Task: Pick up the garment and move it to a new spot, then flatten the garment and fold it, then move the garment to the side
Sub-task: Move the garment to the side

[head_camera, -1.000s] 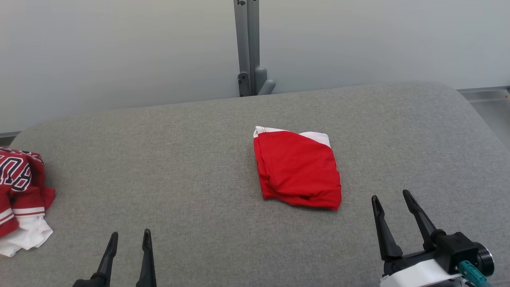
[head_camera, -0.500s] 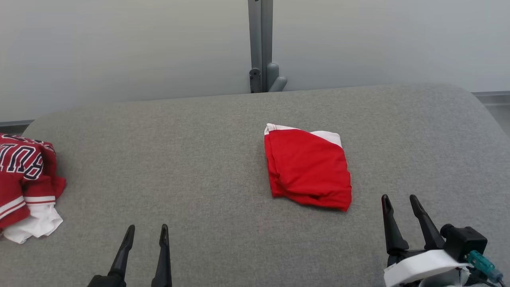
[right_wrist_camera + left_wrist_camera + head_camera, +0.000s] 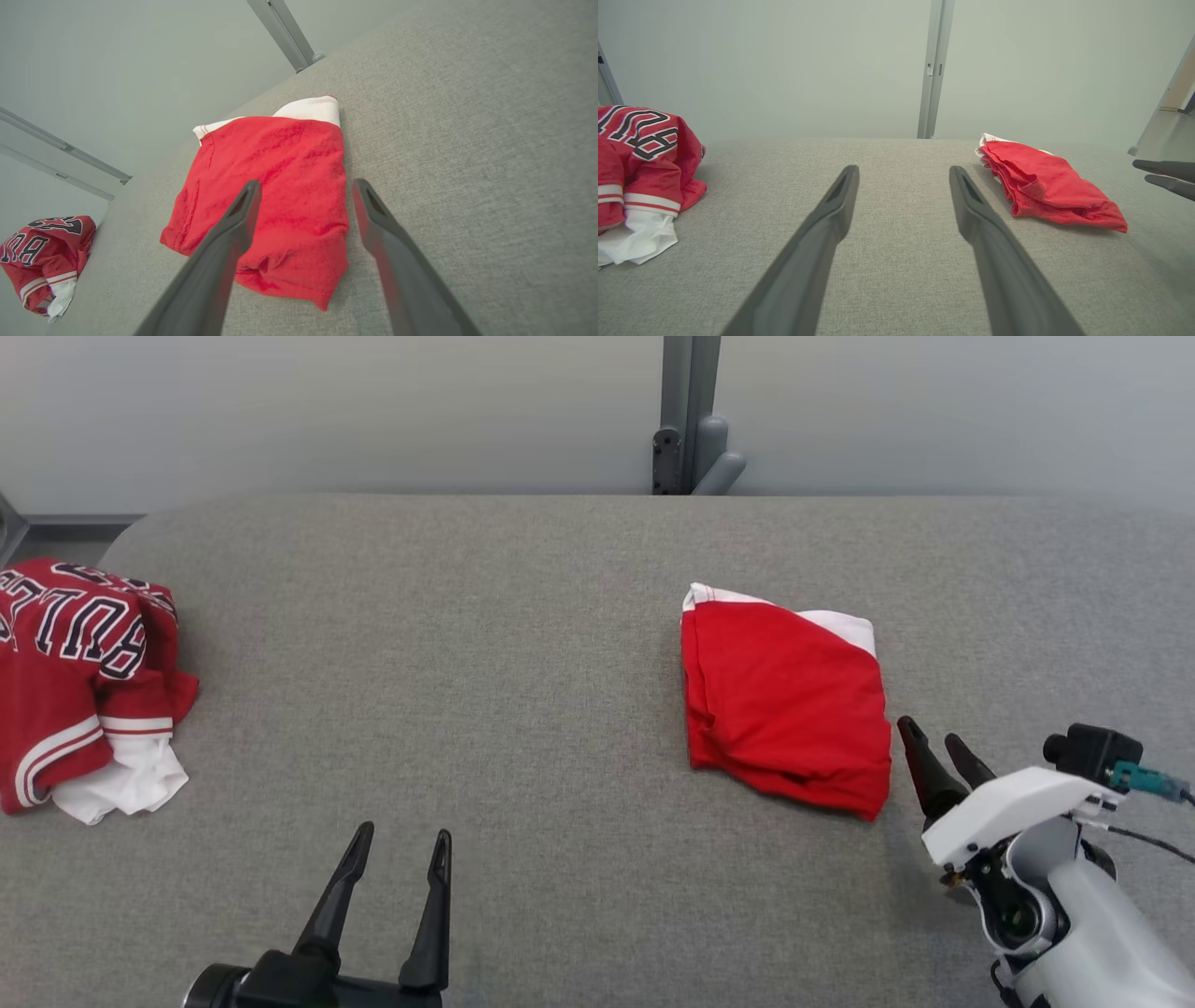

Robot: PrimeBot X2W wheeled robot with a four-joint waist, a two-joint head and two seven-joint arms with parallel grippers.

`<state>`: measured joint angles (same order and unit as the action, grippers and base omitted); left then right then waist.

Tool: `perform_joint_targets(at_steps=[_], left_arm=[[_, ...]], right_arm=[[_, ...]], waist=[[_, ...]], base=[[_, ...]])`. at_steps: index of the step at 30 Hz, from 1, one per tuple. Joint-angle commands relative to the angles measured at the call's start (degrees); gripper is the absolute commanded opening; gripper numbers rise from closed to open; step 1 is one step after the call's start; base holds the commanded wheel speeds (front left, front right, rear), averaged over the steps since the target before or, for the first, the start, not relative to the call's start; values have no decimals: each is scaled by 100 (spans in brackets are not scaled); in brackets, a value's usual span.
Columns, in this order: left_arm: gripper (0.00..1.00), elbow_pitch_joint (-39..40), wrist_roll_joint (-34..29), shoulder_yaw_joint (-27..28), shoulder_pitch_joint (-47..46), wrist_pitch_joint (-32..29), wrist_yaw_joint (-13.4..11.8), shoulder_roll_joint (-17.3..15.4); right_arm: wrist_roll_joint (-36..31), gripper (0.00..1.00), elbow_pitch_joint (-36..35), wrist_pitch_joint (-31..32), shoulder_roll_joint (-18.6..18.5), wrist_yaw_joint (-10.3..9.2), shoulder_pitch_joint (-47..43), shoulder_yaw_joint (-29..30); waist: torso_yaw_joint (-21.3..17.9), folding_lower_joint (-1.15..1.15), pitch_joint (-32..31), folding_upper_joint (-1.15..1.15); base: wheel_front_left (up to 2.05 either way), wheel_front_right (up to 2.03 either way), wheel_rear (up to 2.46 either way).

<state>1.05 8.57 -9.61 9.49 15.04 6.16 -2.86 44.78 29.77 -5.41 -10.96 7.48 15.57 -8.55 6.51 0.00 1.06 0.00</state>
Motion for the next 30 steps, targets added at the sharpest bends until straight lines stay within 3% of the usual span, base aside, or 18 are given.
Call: perform_joint_targets(at_steps=[1,5,11,22,23,25,30], left_arm=[[100,4,-27,-3,-164,15,44,-9],[100,24,11,89,-354,15,91,-8],[100,-14,91,187,-572,15,125,-8],[100,-43,170,86,-758,16,142,-8],[100,-38,174,83,-781,15,140,-8],[100,-20,179,81,-798,16,141,-9],[100,35,205,140,-826,16,142,-47]], right_arm=[[374,100,131,387,-155,2,272,-97],[807,100,383,1119,-543,2,760,-222],[1120,100,704,1900,-845,2,1236,-284],[1509,100,1173,2201,-808,1,1456,-237],[1522,76,1154,2166,-809,1,1473,-259],[1594,0,1101,2097,-793,1,1485,-267],[1584,0,804,1888,-892,2,1567,-488]], waist=[[231,0,334,0],[349,0,615,0],[474,0,891,0],[584,0,1067,0],[584,0,1079,0],[573,0,1104,0],[452,0,1172,0]], base=[[0,0,0],[0,0,0],[0,0,0],[0,0,0],[0,0,0],[0,0,0],[0,0,0]])
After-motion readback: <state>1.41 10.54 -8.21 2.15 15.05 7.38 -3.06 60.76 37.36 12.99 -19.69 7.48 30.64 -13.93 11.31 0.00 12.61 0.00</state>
